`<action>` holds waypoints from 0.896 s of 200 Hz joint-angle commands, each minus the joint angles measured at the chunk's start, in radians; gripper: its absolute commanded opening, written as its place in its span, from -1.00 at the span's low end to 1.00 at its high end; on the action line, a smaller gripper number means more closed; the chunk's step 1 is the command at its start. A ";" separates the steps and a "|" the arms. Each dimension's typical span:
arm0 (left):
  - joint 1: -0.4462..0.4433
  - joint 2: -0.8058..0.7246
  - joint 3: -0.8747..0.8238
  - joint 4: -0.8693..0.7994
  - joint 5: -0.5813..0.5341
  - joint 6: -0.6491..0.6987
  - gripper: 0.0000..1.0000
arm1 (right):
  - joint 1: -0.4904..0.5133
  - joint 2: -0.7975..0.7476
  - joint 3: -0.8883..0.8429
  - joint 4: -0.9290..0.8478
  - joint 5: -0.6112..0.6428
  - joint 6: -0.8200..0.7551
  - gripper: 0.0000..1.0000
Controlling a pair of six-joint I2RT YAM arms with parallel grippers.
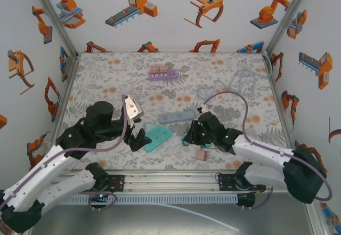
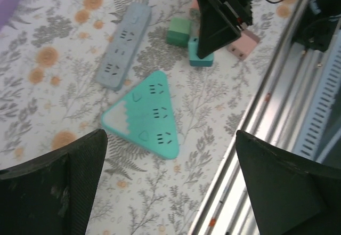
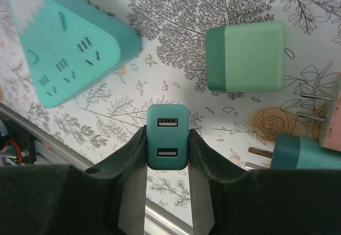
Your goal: Pull the plug off the socket
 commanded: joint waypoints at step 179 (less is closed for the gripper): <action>-0.004 -0.069 -0.126 0.128 -0.325 -0.117 0.94 | 0.039 -0.309 0.103 -0.112 0.257 -0.337 0.43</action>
